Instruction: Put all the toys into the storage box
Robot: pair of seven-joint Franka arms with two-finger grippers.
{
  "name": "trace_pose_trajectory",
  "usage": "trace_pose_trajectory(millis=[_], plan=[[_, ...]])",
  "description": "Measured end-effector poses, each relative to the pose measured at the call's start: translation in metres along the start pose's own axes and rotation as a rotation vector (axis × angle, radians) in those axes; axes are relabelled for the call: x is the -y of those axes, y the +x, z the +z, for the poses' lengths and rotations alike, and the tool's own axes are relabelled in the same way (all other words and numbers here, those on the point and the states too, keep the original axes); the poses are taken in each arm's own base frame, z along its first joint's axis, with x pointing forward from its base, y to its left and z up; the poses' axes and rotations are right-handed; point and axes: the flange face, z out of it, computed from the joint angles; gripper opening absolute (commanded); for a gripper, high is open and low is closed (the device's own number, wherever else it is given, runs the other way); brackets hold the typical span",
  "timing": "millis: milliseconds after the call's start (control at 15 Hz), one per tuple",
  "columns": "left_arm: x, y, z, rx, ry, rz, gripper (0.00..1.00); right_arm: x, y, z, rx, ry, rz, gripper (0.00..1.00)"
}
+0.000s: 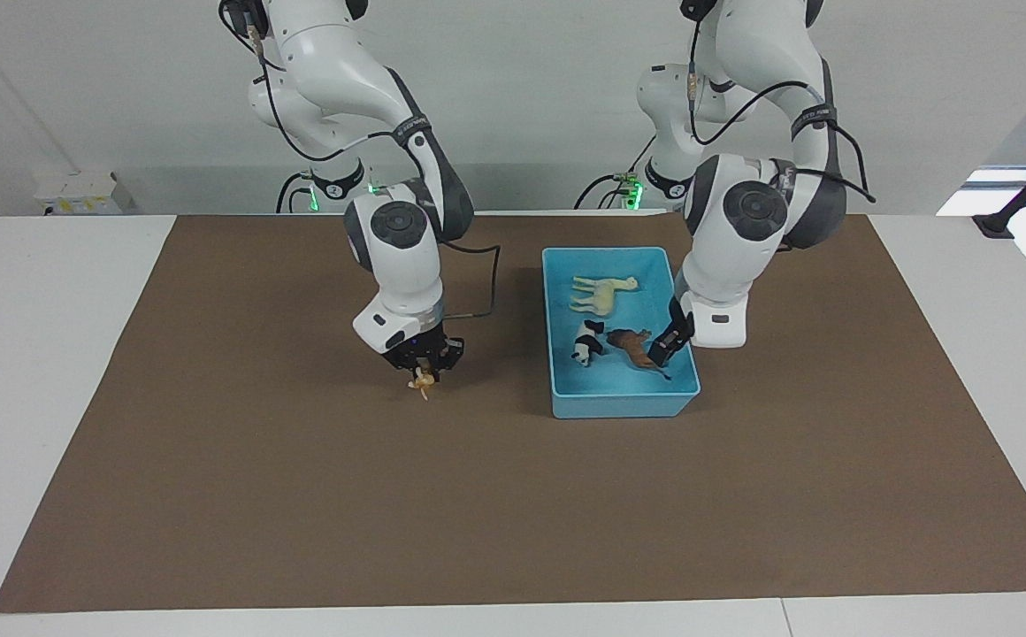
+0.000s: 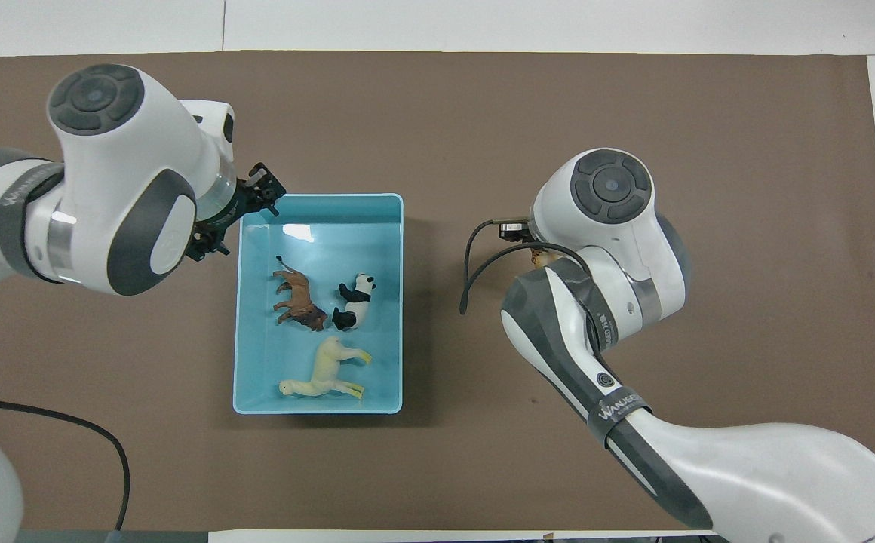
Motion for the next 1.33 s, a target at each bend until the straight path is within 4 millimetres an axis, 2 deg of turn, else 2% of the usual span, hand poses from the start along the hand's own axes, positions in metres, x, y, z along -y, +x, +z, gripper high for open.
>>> trace_pose_trajectory(millis=[133,267,333,400,533,667,733,867,1000,1133,1200,1267,1333], plan=[[0.042,0.023,-0.035,0.012,0.015,0.09,1.0,0.033,-0.001,-0.055,0.018,0.111,0.051,0.0],[0.1,0.05,-0.071,0.035,0.027,0.237,1.0,0.081,-0.017,-0.095,0.013,0.235,0.114,0.0],[0.125,0.06,-0.082,0.043,0.032,0.318,1.0,0.111,-0.031,-0.101,-0.008,0.283,0.127,0.0],[0.146,0.067,-0.091,0.05,0.041,0.408,1.0,0.144,-0.052,-0.099,-0.025,0.318,0.125,0.0],[0.169,0.072,-0.105,0.057,0.051,0.531,1.0,0.197,-0.096,-0.077,-0.022,0.344,0.091,0.0],[0.176,0.065,-0.124,0.048,0.052,0.575,1.0,0.227,-0.122,-0.047,-0.006,0.342,0.063,0.99],[0.177,0.06,-0.13,0.043,0.053,0.582,1.0,0.235,-0.129,-0.034,0.005,0.339,0.07,1.0],[0.177,0.05,-0.131,0.048,0.059,0.594,1.0,0.241,-0.133,-0.026,0.028,0.333,0.153,1.0],[0.168,0.043,-0.129,0.035,0.057,0.625,1.0,0.241,-0.128,-0.038,0.024,0.349,0.22,1.0],[0.156,0.038,-0.127,0.023,0.039,0.654,1.0,0.232,-0.115,-0.059,-0.003,0.368,0.25,1.0],[0.155,0.037,-0.125,0.031,0.028,0.674,1.0,0.218,-0.102,-0.075,-0.022,0.368,0.269,1.0],[0.156,0.038,-0.125,0.035,0.02,0.693,1.0,0.196,-0.084,-0.092,-0.044,0.359,0.29,1.0],[0.158,0.039,-0.126,0.038,0.015,0.704,1.0,0.164,-0.062,-0.112,-0.068,0.346,0.294,1.0]])
